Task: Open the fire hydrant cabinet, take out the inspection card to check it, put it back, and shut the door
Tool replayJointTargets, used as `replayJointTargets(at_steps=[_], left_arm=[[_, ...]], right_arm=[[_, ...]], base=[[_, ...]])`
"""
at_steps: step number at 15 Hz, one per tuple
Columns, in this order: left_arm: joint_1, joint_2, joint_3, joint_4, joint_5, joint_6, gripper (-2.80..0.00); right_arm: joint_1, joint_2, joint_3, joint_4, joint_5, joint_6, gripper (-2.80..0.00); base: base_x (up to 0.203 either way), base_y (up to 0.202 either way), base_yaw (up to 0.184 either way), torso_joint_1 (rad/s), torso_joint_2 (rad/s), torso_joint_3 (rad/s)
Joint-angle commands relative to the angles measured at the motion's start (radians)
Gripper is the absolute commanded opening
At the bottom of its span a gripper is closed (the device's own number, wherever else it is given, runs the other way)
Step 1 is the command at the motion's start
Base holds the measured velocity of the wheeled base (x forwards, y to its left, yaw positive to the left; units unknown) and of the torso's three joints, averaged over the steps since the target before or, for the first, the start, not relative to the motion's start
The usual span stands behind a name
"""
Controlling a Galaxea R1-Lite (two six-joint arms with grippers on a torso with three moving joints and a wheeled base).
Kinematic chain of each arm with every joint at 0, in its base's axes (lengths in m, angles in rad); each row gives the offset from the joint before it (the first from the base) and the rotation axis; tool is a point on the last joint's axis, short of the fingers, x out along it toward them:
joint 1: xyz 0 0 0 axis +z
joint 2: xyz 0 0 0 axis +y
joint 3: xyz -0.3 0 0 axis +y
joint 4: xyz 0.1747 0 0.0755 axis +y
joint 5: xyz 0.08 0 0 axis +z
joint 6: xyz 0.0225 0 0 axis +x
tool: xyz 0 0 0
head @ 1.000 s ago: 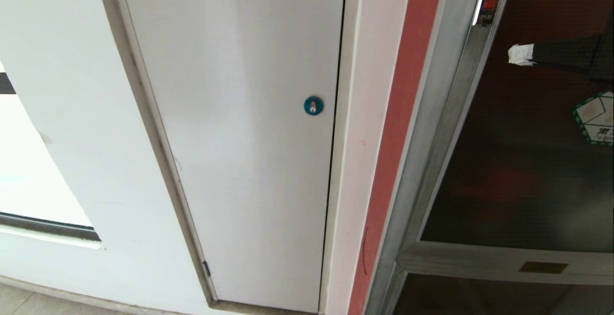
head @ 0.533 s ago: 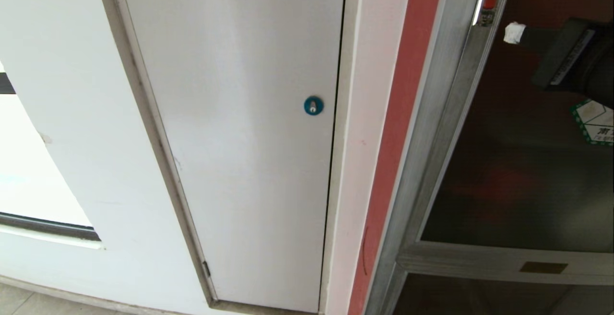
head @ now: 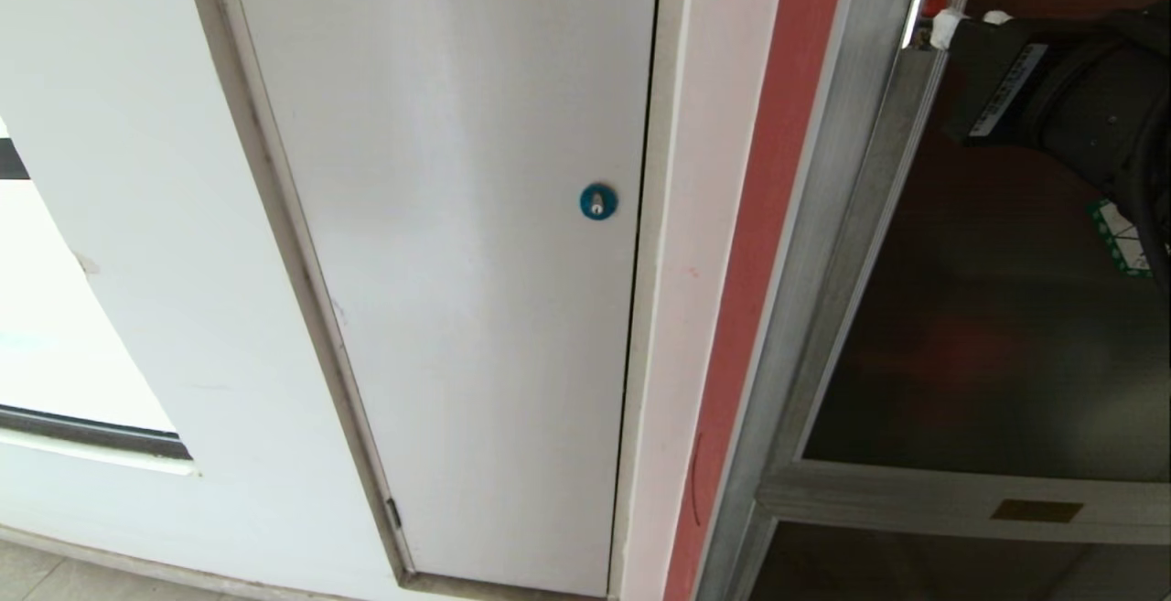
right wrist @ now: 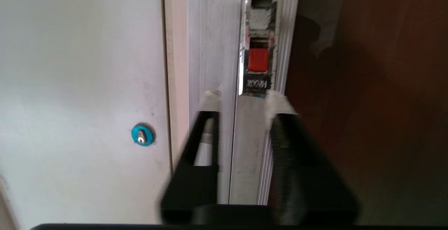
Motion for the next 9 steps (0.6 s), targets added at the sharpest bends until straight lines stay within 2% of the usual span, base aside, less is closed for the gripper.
replayJointTargets(at_steps=[1,5,9], left_arm=[[0.000,0.001,0.007,-0.001,0.001,0.000,-2.80],[0.000,0.001,0.008,-0.001,0.000,0.000,-2.80],[-0.001,0.001,0.006,-0.001,0.001,0.000,-2.80]], right_arm=[[0.000,0.015,-0.003,-0.019,-0.002,-0.014,0.00],[-0.004,0.052,-0.013,-0.121,-0.006,-0.045,0.00],[-0.034,0.086,-0.072,-0.123,-0.024,-0.046,0.00]], base=[[0.000,0.000,0.000,0.000,0.00,0.000],[0.000,0.000,0.000,0.000,0.00,0.000],[0.000,0.000,0.000,0.000,0.00,0.000]])
